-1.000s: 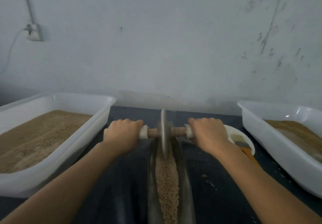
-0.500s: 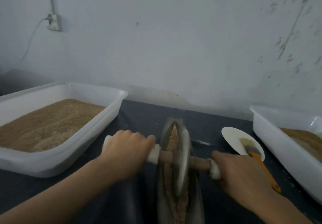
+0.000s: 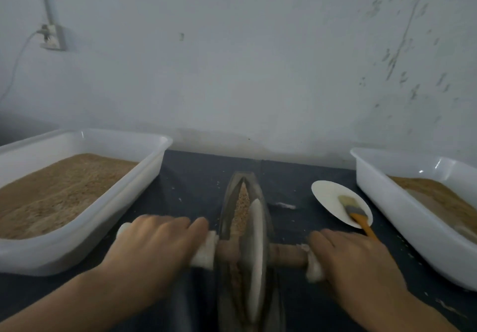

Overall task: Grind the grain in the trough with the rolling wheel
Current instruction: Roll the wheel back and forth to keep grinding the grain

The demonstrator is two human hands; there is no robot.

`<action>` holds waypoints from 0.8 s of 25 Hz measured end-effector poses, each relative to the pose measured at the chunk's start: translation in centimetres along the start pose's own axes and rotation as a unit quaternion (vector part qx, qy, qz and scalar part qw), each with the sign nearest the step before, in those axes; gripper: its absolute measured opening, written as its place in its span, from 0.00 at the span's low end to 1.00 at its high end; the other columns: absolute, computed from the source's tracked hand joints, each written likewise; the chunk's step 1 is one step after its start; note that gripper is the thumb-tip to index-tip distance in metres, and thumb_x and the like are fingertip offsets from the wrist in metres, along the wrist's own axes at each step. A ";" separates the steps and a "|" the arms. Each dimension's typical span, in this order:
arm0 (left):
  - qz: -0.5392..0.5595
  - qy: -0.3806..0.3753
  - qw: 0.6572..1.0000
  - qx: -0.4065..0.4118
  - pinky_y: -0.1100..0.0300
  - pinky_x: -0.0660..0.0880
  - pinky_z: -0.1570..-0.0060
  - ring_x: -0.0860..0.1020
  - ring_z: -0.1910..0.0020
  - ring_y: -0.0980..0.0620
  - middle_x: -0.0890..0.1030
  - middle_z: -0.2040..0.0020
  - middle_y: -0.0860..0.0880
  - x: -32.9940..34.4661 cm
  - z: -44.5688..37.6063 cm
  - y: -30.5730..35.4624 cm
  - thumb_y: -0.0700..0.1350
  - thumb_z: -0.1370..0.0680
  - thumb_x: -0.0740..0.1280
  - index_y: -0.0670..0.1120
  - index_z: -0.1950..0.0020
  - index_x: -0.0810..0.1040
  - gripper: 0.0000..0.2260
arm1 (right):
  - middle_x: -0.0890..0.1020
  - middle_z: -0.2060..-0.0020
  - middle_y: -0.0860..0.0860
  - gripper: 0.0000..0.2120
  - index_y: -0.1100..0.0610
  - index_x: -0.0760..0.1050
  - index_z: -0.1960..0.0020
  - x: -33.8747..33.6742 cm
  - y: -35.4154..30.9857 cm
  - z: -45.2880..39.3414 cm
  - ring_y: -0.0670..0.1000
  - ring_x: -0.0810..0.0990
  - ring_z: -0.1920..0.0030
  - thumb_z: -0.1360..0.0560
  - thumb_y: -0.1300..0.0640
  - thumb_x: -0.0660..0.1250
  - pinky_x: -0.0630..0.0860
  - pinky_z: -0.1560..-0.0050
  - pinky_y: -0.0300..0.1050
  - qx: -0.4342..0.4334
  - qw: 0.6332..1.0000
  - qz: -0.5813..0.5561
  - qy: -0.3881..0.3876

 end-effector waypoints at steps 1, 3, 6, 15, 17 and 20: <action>0.018 0.021 1.000 0.013 0.61 0.56 0.74 0.71 0.76 0.53 0.69 0.71 0.56 -0.8 1.2 0.1 0.47 0.46 0.76 0.55 0.59 0.65 0.24 | 0.69 0.75 0.46 0.16 0.49 0.65 0.65 -1.7 -0.4 0.5 0.49 0.68 0.77 0.44 0.59 0.71 0.55 0.73 0.40 -0.018 0.999 0.015 0.049; 0.028 -0.005 1.000 0.010 0.62 0.56 0.76 0.70 0.78 0.54 0.68 0.72 0.57 -0.3 2.1 -0.2 0.47 0.48 0.75 0.55 0.60 0.66 0.23 | 0.68 0.76 0.46 0.16 0.49 0.66 0.67 -1.8 -0.2 0.4 0.50 0.67 0.79 0.47 0.60 0.70 0.49 0.73 0.39 -0.018 0.998 0.029 0.048; -0.029 -0.078 0.996 -0.021 0.63 0.55 0.75 0.74 0.76 0.55 0.74 0.71 0.56 2.2 -1.9 -1.3 0.50 0.47 0.78 0.55 0.60 0.69 0.24 | 0.76 0.70 0.47 0.17 0.49 0.70 0.61 2.8 1.3 -3.0 0.49 0.75 0.72 0.41 0.51 0.77 0.67 0.76 0.44 0.023 0.997 0.024 -0.073; -0.009 -0.113 0.987 -0.114 0.61 0.62 0.67 0.73 0.63 0.57 0.75 0.60 0.57 5.2 -5.1 -4.3 0.54 0.28 0.67 0.60 0.54 0.57 0.17 | 0.80 0.57 0.48 0.11 0.48 0.68 0.52 5.4 3.6 -5.3 0.51 0.79 0.59 0.28 0.49 0.68 0.75 0.59 0.50 0.106 0.984 -0.012 -0.143; 0.015 -0.088 0.992 -0.093 0.64 0.59 0.72 0.65 0.71 0.61 0.65 0.68 0.60 4.5 -1.4 -2.9 0.58 0.34 0.69 0.63 0.55 0.57 0.20 | 0.77 0.67 0.46 0.17 0.48 0.71 0.58 2.0 1.4 -2.7 0.48 0.76 0.69 0.40 0.52 0.77 0.72 0.71 0.44 0.020 0.997 0.005 -0.080; 0.057 -0.146 0.985 -0.070 0.62 0.71 0.66 0.72 0.68 0.63 0.65 0.68 0.62 4.1 1.4 -2.9 0.64 0.34 0.67 0.66 0.57 0.61 0.15 | 0.71 0.76 0.45 0.23 0.49 0.70 0.67 -1.4 0.2 -0.4 0.47 0.70 0.79 0.57 0.56 0.78 0.55 0.80 0.37 -0.019 1.000 0.003 -0.012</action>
Point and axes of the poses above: each hand's wrist, its own z-axis away from the middle knuckle, its own x-axis out of the palm, y = z × x, the point moved 7 cm from there along -z, towards the middle knuckle
